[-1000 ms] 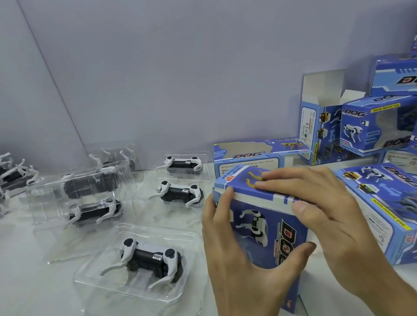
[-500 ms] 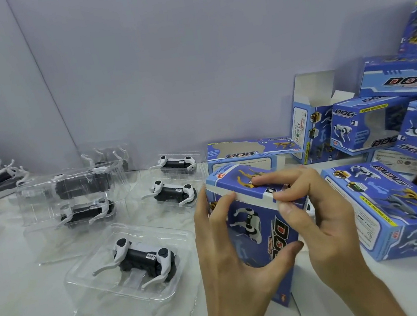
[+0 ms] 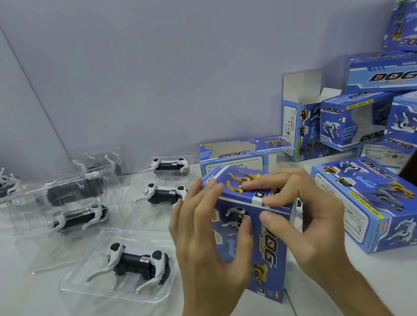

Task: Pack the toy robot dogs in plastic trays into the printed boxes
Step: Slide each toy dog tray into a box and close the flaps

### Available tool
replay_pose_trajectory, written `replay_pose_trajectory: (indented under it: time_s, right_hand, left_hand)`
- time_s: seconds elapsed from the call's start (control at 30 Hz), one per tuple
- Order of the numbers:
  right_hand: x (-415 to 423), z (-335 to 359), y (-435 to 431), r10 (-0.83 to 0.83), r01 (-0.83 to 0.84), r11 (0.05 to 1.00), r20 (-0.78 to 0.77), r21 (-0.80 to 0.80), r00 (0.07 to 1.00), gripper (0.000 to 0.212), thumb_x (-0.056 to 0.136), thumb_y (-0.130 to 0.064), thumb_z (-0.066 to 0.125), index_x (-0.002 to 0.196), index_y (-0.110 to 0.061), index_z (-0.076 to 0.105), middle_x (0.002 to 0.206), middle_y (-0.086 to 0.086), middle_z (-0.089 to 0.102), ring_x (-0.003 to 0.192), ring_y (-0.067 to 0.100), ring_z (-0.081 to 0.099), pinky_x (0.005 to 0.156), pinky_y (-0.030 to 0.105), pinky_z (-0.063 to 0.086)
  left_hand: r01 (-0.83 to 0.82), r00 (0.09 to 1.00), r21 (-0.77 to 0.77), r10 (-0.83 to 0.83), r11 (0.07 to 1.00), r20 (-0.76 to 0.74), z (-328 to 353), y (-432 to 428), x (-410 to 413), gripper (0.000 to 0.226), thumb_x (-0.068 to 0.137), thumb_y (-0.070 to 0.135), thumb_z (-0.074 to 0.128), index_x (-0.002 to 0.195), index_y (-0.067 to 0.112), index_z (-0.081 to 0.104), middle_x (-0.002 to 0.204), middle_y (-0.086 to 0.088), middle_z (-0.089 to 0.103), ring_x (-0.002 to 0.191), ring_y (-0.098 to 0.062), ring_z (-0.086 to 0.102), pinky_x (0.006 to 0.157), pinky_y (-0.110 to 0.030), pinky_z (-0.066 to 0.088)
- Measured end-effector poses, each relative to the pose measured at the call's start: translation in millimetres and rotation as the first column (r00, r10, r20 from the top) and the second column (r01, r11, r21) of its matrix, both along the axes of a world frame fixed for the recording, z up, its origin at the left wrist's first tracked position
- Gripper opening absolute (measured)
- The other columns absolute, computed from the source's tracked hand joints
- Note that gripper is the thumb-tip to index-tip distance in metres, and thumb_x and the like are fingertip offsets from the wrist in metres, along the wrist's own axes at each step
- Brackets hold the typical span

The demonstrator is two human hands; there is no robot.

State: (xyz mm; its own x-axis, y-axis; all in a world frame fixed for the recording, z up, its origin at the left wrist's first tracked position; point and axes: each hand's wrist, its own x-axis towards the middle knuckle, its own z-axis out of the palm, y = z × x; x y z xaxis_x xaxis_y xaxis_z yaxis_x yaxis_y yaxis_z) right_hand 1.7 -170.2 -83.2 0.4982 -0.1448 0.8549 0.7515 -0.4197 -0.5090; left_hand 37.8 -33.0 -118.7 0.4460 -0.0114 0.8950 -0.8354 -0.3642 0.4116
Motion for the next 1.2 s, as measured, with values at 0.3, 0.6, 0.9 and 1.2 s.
replay_pose_trajectory:
  time_s: [0.3,0.6,0.9,1.2]
  right_hand:
    - [5.4,-6.3,-0.3,0.032,-0.033,0.996,0.006,0.086,0.999,0.009,0.077,-0.014,0.065,0.077,-0.023,0.063,0.1,-0.002,0.076,0.108,0.031,0.063,0.091,0.055,0.046]
    - [4.2,-9.2,-1.8,0.003,0.0,0.998,-0.056,0.057,0.998,0.008,0.079,-0.019,0.063,0.073,-0.016,0.058,0.101,-0.007,0.076,0.108,0.031,0.063,0.104,0.041,0.037]
    - [1.3,-13.4,-12.3,-0.185,0.195,0.978,-0.124,0.076,0.975,0.044,0.082,-0.038,0.064,0.124,-0.025,0.057,0.14,0.0,0.045,0.136,0.024,0.044,0.105,0.036,0.042]
    - [8.9,-15.7,-30.3,0.074,0.018,0.943,-0.261,0.334,0.962,0.034,0.084,-0.028,0.06,0.116,-0.017,0.064,0.126,-0.003,0.063,0.118,0.018,0.061,0.086,0.03,0.054]
  left_hand:
    - [-0.048,0.998,-0.008,0.048,0.999,0.03,2.1,1.6,6.6,0.027,0.088,0.029,0.065,0.115,0.031,0.062,0.119,0.005,0.059,0.124,-0.014,0.056,0.103,-0.034,0.035]
    - [0.05,0.998,-0.066,-0.051,0.997,-0.02,5.1,2.0,7.8,0.02,0.088,0.021,0.065,0.104,0.011,0.073,0.112,0.005,0.056,0.115,-0.022,0.056,0.092,-0.042,0.049]
    - [0.135,0.95,-0.204,-0.185,0.97,-0.252,0.7,7.0,4.1,0.071,0.082,0.036,0.069,0.146,0.031,0.039,0.148,0.014,0.043,0.141,-0.014,0.041,0.108,-0.021,0.039]
    - [0.36,0.492,-0.475,-0.596,0.803,-0.635,1.9,13.5,10.4,0.092,0.062,0.05,0.074,0.147,0.037,0.04,0.142,0.008,0.058,0.13,-0.013,0.056,0.113,-0.048,0.041]
